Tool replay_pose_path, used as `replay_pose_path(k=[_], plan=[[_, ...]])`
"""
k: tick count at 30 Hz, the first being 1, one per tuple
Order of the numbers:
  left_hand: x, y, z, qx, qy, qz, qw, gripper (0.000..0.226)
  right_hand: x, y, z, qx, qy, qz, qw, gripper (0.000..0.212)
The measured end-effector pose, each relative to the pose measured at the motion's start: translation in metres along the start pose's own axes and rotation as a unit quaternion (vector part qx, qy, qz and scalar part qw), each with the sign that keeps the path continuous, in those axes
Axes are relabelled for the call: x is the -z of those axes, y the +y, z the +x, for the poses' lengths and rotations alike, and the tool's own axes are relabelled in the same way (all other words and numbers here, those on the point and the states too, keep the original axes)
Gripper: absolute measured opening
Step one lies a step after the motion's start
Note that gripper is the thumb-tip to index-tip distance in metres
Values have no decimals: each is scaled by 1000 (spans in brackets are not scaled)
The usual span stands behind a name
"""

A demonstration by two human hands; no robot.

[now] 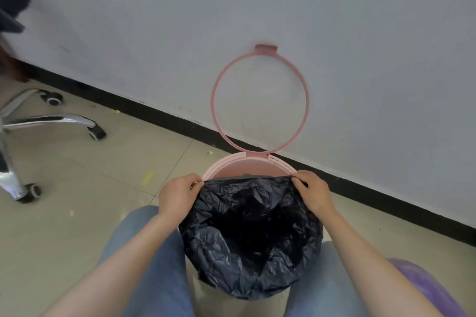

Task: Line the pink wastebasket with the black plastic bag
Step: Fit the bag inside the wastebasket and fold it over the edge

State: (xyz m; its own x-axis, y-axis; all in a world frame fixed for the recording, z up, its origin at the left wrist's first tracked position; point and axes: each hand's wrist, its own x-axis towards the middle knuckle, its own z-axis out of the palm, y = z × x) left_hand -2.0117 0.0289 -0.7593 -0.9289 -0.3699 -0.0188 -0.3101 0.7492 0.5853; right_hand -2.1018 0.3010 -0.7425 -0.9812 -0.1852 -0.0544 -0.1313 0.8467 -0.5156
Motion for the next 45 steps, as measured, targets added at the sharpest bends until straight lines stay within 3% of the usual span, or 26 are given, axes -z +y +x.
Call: replay_pose_path(k=[6, 11, 15, 19, 21, 23, 24, 26, 27, 29, 31, 36, 38, 40, 43, 45], plan=[[-7, 1, 24, -18, 1, 84, 996, 25, -7, -4, 10, -45, 32, 42, 998, 25], [-8, 6, 59, 40, -37, 1, 999, 21, -16, -3, 25, -115, 66, 92, 987, 24], [-15, 11, 84, 66, -52, -83, 993, 19, -22, 2, 39, -207, 103, 227, 946, 18], [-15, 20, 94, 67, -36, -103, 992, 25, -21, 10, 51, -260, 85, 319, 908, 24], [-8, 27, 83, 15, 35, -25, 999, 26, -16, 12, 46, -228, 103, 259, 933, 29], [-4, 33, 61, -101, 130, 88, 982, 23, -11, 14, 32, -102, 163, 87, 977, 27], [-7, 34, 46, -150, 150, 142, 967, 22, -11, 13, 23, -8, 186, 1, 983, 24], [-20, 33, 23, -180, 101, 247, 947, 33, -15, 10, 9, 139, 177, -129, 966, 26], [-29, 31, 17, -165, 52, 279, 945, 42, -18, 9, 6, 176, 147, -186, 955, 25], [-41, 30, 16, -113, -38, 294, 948, 69, -26, 4, 8, 164, 47, -234, 957, 30], [-44, 35, 26, -92, -52, 280, 954, 81, -28, 1, 17, 122, -34, -220, 967, 48], [-38, 52, 63, -24, -138, 190, 972, 68, -26, -1, 39, 39, -104, -164, 980, 64], [-36, 49, 72, 31, -179, 111, 977, 62, -25, -3, 43, 11, -119, -124, 985, 63], [-36, 45, 79, 93, -202, 31, 974, 69, -23, -5, 46, -22, -127, -61, 990, 55], [-37, 40, 83, 209, -222, -83, 949, 90, -18, -5, 49, -45, -150, -14, 987, 45], [-35, 35, 80, 284, -271, -212, 895, 98, -15, -3, 54, -47, -162, 24, 985, 49]])
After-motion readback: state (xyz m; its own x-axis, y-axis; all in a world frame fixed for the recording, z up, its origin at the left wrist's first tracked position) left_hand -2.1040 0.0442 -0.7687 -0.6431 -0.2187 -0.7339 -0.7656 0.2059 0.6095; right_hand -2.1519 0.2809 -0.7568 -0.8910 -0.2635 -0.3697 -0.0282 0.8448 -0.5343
